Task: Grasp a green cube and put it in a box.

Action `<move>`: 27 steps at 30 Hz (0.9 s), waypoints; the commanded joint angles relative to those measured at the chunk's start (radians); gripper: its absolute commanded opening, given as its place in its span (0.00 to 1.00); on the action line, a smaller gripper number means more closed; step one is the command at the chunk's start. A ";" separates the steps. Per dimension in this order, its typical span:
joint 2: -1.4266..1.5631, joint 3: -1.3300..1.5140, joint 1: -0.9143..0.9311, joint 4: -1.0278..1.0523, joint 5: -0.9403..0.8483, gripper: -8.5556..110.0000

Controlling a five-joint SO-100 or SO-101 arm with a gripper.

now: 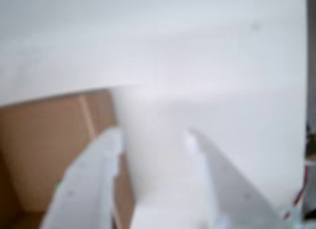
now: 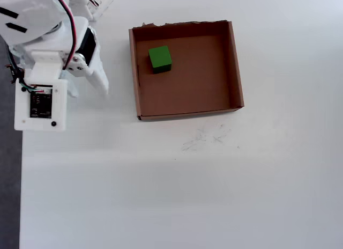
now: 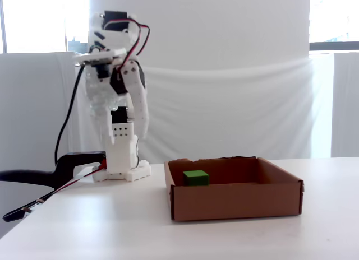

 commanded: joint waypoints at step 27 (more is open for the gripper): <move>0.816 0.686 0.222 0.175 -0.253 0.20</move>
